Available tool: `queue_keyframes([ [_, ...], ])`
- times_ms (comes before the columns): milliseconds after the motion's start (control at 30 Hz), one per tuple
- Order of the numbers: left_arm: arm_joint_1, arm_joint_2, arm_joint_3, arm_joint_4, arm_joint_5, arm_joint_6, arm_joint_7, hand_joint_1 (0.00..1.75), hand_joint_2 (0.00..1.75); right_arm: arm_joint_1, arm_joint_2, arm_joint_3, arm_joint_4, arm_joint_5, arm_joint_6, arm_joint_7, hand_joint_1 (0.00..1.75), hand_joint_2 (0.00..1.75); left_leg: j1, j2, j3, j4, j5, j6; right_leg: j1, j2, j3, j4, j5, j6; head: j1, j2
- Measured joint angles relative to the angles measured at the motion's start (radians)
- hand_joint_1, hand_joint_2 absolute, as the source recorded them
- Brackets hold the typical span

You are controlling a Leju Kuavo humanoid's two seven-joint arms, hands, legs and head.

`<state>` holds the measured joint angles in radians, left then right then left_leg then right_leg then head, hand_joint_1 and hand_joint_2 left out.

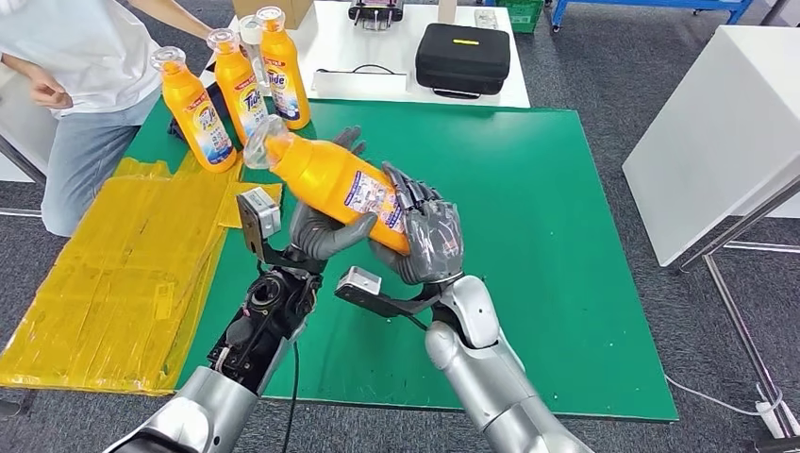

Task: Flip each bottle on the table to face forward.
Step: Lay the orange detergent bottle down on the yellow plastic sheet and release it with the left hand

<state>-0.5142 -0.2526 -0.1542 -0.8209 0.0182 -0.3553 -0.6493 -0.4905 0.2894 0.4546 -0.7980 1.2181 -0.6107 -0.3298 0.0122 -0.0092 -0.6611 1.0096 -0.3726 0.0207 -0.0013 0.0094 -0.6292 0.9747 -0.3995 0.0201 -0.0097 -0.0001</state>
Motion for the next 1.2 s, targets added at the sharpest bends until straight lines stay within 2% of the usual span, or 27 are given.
queue_keyframes([
  [433, 0.006, 0.0, -0.011, 0.0, -0.009, 0.001, 0.0, 0.0, 1.75, 0.092, -0.021, 0.034, -0.145, 0.016, 0.009, 0.022, 1.75, 1.75, 0.0, 0.0, 0.0, 0.0, 0.0, 0.0, 0.0, 0.0, 0.0, 0.0, 0.0, 0.0, 0.0, 0.0],
  [733, 0.016, 0.0, -0.01, 0.0, -0.008, 0.009, 0.001, 0.0, 1.75, 0.1, -0.023, 0.026, -0.12, -0.024, 0.05, 0.008, 1.75, 1.75, 0.0, 0.0, 0.0, 0.0, 0.0, 0.0, 0.0, 0.0, 0.0, 0.0, 0.0, 0.0, 0.0, 0.0],
  [1033, 0.017, 0.0, 0.002, 0.0, -0.014, 0.012, 0.008, 0.0, 1.75, 0.098, -0.026, -0.01, -0.034, -0.038, 0.045, 0.003, 1.75, 1.75, 0.0, 0.0, 0.0, 0.0, 0.0, 0.0, 0.0, 0.0, 0.0, 0.0, 0.0, 0.0, 0.0, 0.0],
  [1067, 0.017, 0.0, 0.004, 0.0, -0.014, 0.012, 0.008, 0.34, 1.75, 0.098, -0.026, -0.012, -0.029, -0.039, 0.045, 0.003, 1.75, 1.75, 0.0, 0.0, 0.0, 0.0, 0.0, 0.0, 0.0, 0.0, 0.0, 0.0, 0.0, 0.0, 0.0, 0.0],
  [1167, 0.017, 0.0, 0.008, 0.0, -0.016, 0.013, 0.009, 1.65, 1.75, 0.098, -0.026, -0.017, -0.015, -0.042, 0.045, 0.002, 1.75, 1.75, 0.0, 0.0, 0.0, 0.0, 0.0, 0.0, 0.0, 0.0, 0.0, 0.0, 0.0, 0.0, 0.0, 0.0],
  [1200, 0.017, 0.0, 0.009, 0.0, -0.016, 0.013, 0.008, 1.75, 1.75, 0.098, -0.026, -0.019, -0.01, -0.043, 0.045, 0.0, 1.75, 1.75, 0.0, 0.0, 0.0, 0.0, 0.0, 0.0, 0.0, 0.0, 0.0, 0.0, 0.0, 0.0, 0.0, 0.0],
])
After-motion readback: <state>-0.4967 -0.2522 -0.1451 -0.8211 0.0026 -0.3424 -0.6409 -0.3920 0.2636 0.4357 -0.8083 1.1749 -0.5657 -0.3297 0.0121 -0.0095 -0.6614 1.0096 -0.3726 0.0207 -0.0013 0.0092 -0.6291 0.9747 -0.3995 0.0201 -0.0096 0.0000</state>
